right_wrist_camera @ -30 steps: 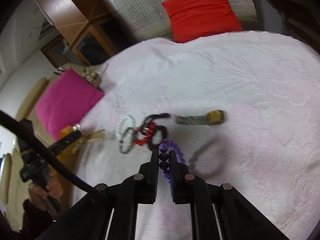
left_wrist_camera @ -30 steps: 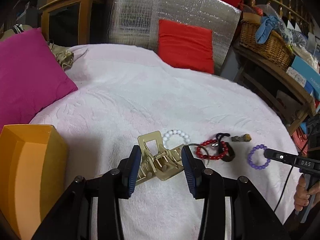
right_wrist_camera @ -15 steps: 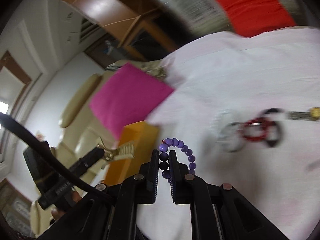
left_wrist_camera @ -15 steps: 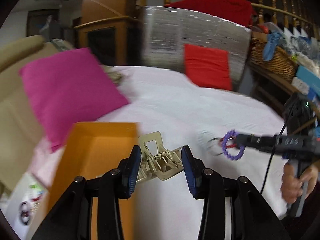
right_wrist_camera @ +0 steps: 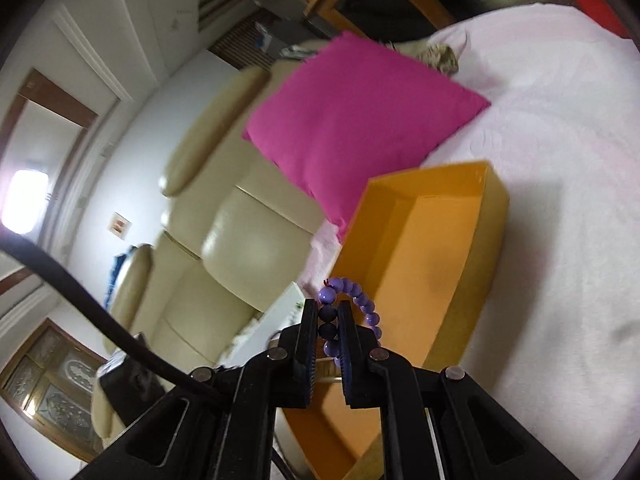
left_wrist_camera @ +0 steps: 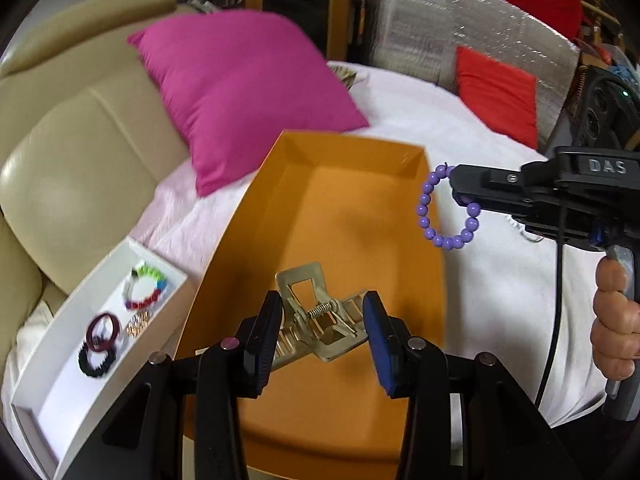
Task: Organize jewelry
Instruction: 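Carry both items to the orange box and open both tools to drop them, then return both tools to the remaining jewelry on the bed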
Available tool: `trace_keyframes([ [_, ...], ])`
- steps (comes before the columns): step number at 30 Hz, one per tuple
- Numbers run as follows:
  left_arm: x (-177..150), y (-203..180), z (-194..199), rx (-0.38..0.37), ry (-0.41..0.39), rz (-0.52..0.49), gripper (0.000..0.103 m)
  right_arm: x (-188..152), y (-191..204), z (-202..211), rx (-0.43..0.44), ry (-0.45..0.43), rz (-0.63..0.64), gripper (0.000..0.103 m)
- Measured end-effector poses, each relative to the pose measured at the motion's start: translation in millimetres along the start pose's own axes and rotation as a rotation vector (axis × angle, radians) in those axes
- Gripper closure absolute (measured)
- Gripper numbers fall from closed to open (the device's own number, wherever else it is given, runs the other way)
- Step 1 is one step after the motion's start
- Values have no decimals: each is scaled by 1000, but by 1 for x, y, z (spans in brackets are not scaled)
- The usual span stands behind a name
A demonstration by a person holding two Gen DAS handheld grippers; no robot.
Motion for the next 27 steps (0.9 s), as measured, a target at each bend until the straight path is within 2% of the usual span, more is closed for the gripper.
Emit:
trace_keyframes([
  [5,-11,8,-13,7,35,14,59,9,-3,-33,-96,39,-33,92],
  [6,-11,10,-15,16,40,17,59,11,-4,-40,-105,48,-43,89],
  [10,-9,15,-12,46,41,34,59,20,-16,-48,-134,69,-81,88],
  [11,-9,15,-8,54,38,34,57,21,-17,-48,-124,74,-87,83],
  [12,-10,14,0,65,26,31,56,22,-17,-47,-110,77,-91,72],
  [14,-12,14,13,79,-2,25,52,25,-16,-41,-96,61,-89,62],
  [15,-13,14,23,87,-19,20,51,26,-14,-39,-95,50,-76,62],
  [21,-5,7,63,123,-94,2,48,24,-5,22,-86,-62,-23,62],
  [27,3,-29,76,97,-118,-56,47,-10,-25,106,-141,-156,-36,62],
])
Point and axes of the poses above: each gripper's, at about its wrist camera, not at the fingertips, and z roughly against the way its jaws point, y to its left, x to its top, the point moved 1 cm from there along -z, roughly the way its jaws point, and after that the axes turned 15 degrees about y, right-handed, at the moved point
